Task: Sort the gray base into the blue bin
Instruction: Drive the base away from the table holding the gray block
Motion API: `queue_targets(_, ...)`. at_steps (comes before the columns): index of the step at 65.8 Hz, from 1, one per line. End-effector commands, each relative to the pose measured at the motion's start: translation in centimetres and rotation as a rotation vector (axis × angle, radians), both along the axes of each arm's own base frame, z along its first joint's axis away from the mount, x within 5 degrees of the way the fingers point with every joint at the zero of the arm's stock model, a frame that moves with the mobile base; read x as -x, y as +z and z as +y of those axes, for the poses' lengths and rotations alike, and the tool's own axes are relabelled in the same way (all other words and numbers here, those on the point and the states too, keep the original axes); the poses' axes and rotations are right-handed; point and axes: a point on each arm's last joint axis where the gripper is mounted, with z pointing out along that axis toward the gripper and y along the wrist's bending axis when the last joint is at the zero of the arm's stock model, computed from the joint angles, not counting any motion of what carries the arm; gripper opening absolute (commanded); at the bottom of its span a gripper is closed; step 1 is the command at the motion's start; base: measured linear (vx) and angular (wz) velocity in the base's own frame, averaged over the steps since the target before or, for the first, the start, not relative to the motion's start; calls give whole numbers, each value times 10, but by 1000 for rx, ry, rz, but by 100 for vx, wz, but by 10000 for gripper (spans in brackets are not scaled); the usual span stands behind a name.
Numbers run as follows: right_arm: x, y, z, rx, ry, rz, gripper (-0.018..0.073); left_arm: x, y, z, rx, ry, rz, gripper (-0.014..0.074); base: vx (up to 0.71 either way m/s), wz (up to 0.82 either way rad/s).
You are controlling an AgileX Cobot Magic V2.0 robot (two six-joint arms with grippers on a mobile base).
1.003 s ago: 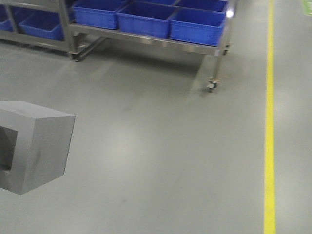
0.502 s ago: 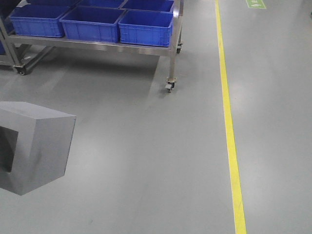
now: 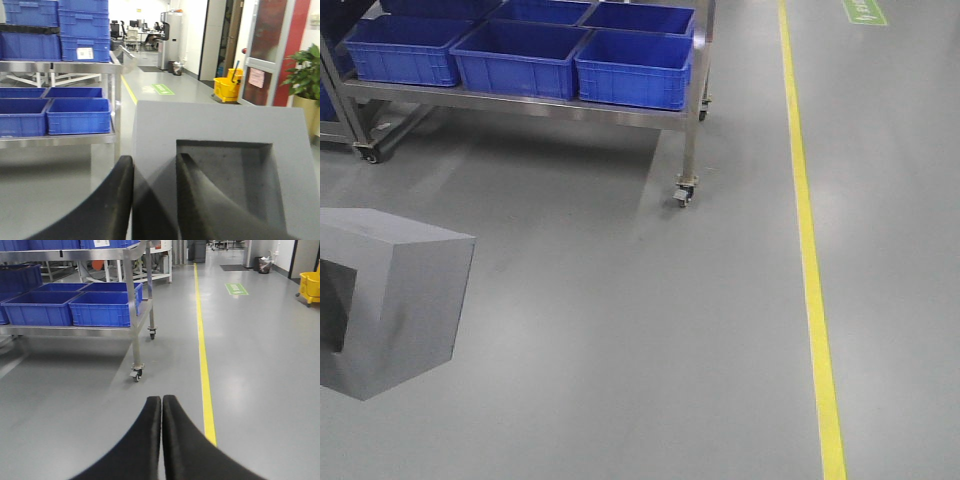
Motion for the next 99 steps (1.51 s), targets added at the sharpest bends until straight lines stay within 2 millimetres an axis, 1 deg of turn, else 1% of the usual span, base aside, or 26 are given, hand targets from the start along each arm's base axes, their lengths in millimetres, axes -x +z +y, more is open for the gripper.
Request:
queue_targets(1,-1,6,0,16,0,-74,-5,1,19,2,66,12,-118,-6,30,17)
queue_targets(71,-1,6,0,16,0,-74,-5,1,19,2,66,12,-118,-6,29,10)
queue_targets(99,-1,6,0,16,0,-74,-5,1,19,2,66,12,-118,-6,32,34)
